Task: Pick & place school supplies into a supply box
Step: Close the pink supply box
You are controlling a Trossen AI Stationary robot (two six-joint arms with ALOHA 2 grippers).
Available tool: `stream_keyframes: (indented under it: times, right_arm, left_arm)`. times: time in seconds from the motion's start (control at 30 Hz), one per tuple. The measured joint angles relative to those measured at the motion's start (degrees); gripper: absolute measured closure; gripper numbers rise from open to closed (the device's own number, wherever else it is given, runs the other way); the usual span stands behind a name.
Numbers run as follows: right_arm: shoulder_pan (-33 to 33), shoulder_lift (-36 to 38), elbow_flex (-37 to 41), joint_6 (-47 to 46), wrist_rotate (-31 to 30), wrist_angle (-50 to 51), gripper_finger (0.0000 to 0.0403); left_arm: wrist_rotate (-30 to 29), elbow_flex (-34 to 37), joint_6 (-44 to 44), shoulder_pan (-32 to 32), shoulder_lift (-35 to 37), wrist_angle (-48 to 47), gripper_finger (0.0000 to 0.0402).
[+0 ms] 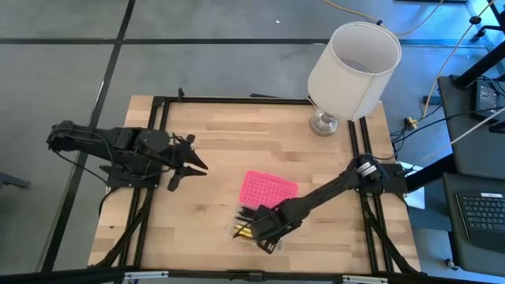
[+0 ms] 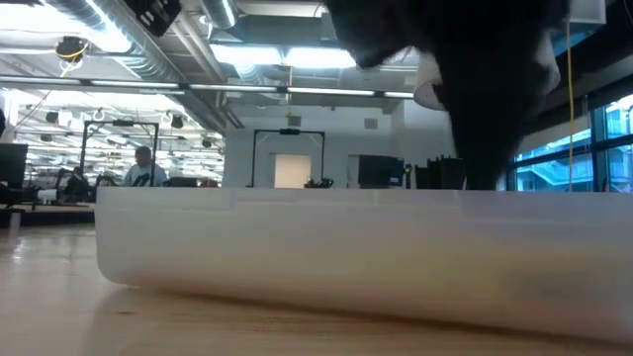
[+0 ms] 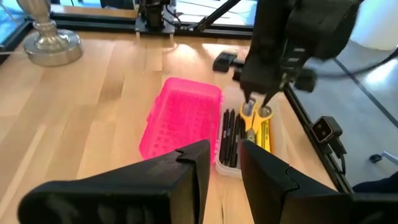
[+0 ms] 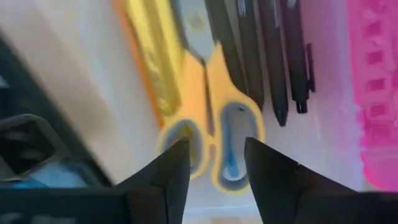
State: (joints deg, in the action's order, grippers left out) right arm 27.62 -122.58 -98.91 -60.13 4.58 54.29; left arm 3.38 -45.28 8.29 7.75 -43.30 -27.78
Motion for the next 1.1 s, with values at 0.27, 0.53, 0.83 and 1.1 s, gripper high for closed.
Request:
stream_keyframes:
  times: [0.27, 0.53, 0.83, 1.1]
  right_arm:
    - [4.1, 5.5, -2.4, -9.6, -9.8, -8.0, 0.0246]
    - [10.0, 5.0, -2.9, -13.3, -15.5, -16.0, 0.0246]
    - [14.1, 5.0, -2.9, -17.3, -15.5, -10.0, 0.0354]
    - [20.3, 3.9, -2.9, -21.0, -22.9, -8.1, 0.0398]
  left_arm:
    - [-2.0, 0.0, -1.8, -3.5, -8.6, 4.1, 0.0321]
    - [5.7, 0.0, -5.9, -8.0, -12.8, 6.6, 0.0332]
    - [5.3, 0.0, -2.6, -8.2, -12.9, 11.0, 0.0361]
    - [0.5, 0.0, 3.4, -9.3, -15.2, 15.4, 0.0401]
